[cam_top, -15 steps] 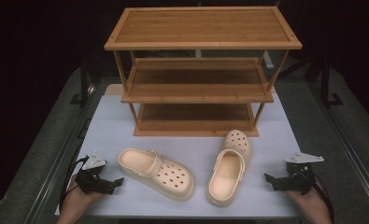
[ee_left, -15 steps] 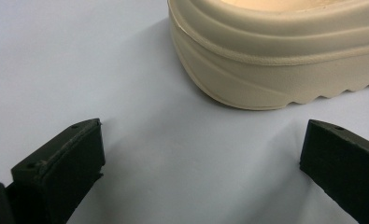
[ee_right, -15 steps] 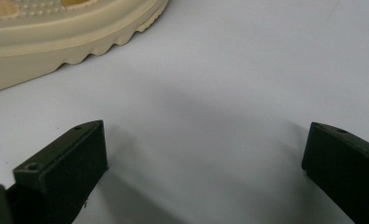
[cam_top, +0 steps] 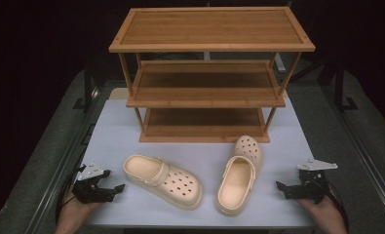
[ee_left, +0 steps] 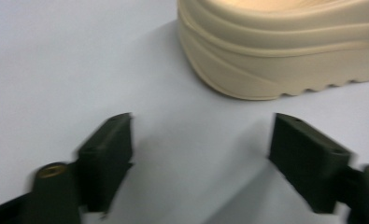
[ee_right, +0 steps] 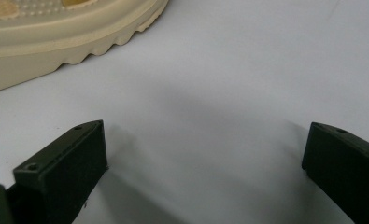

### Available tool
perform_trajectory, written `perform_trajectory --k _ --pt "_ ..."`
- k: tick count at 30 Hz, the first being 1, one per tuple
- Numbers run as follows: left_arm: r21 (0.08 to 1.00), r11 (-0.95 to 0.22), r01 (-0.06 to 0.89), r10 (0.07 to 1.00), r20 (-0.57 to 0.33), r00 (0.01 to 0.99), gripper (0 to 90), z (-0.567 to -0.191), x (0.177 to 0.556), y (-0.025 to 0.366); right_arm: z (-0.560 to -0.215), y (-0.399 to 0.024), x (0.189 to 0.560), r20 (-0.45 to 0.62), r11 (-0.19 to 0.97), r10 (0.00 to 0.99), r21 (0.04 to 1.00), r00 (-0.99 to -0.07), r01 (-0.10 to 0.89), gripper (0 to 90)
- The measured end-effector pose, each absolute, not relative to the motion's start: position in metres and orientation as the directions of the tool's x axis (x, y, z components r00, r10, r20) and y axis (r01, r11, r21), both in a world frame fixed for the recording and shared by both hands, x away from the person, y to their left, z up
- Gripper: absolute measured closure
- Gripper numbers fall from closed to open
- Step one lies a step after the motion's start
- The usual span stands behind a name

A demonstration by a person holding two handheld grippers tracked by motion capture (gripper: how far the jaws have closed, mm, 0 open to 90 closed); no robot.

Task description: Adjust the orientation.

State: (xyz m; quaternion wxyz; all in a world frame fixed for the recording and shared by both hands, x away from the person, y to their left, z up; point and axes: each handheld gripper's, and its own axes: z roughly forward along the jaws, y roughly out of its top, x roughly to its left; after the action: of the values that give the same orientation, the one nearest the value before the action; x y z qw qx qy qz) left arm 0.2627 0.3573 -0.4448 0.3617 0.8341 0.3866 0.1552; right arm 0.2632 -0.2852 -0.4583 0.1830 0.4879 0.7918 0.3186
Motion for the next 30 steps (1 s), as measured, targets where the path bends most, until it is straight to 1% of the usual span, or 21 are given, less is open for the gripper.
perform_trajectory --k 2,3,4,5,6,7,8,11,14,18,20,24,30 --pt "0.735 -0.432 0.523 0.743 -0.039 0.669 36.0 -0.442 0.260 0.359 -0.458 -0.285 0.263 0.022 0.321 0.889 0.683 -0.457 0.656 0.0" --pt "0.740 -0.430 0.517 0.737 -0.042 0.674 44.9 -0.441 0.259 0.359 -0.458 -0.285 0.263 0.022 0.321 0.889 0.683 -0.457 0.656 0.0" --pt "0.740 -0.430 0.517 0.736 -0.045 0.676 44.9 -0.440 0.259 0.359 -0.458 -0.285 0.263 0.022 0.321 0.889 0.683 -0.457 0.656 0.0" --pt "0.746 -0.424 0.513 0.735 -0.049 0.677 52.6 -0.438 0.258 0.358 -0.458 -0.285 0.263 0.022 0.320 0.889 0.684 -0.457 0.656 0.0" --pt "0.749 -0.422 0.511 0.731 -0.052 0.680 56.9 -0.437 0.257 0.358 -0.458 -0.285 0.263 0.022 0.320 0.889 0.684 -0.457 0.656 0.0" --pt "0.750 -0.422 0.509 0.729 -0.053 0.683 56.9 -0.435 0.256 0.357 -0.458 -0.285 0.263 0.022 0.320 0.889 0.684 -0.457 0.656 0.0" --pt "0.752 -0.424 0.505 0.722 -0.056 0.689 60.8 -0.433 0.256 0.357 -0.458 -0.285 0.263 0.022 0.320 0.889 0.684 -0.457 0.656 0.0" --pt "0.766 -0.417 0.490 0.713 -0.059 0.699 79.1 -0.426 0.251 0.354 -0.458 -0.285 0.263 0.022 0.320 0.889 0.684 -0.457 0.656 0.0" --pt "0.781 -0.400 0.480 0.701 -0.077 0.709 89.6 -0.419 0.248 0.352 -0.458 -0.285 0.263 0.023 0.320 0.889 0.684 -0.457 0.656 0.0" --pt "0.783 -0.408 0.468 0.681 -0.081 0.728 90.0 -0.412 0.243 0.343 -0.458 -0.285 0.263 0.022 0.320 0.889 0.684 -0.457 0.656 0.0" --pt "0.783 -0.430 0.449 0.667 -0.060 0.742 90.0 -0.410 0.240 0.336 -0.458 -0.285 0.263 0.022 0.320 0.889 0.684 -0.457 0.656 0.0" --pt "0.787 -0.452 0.421 0.631 -0.052 0.774 90.0 -0.407 0.235 0.323 -0.458 -0.285 0.263 0.023 0.320 0.889 0.683 -0.457 0.657 0.0" --pt "0.795 -0.454 0.403 0.585 -0.075 0.808 90.0 -0.406 0.233 0.307 -0.458 -0.285 0.263 0.022 0.320 0.889 0.683 -0.457 0.656 0.0"
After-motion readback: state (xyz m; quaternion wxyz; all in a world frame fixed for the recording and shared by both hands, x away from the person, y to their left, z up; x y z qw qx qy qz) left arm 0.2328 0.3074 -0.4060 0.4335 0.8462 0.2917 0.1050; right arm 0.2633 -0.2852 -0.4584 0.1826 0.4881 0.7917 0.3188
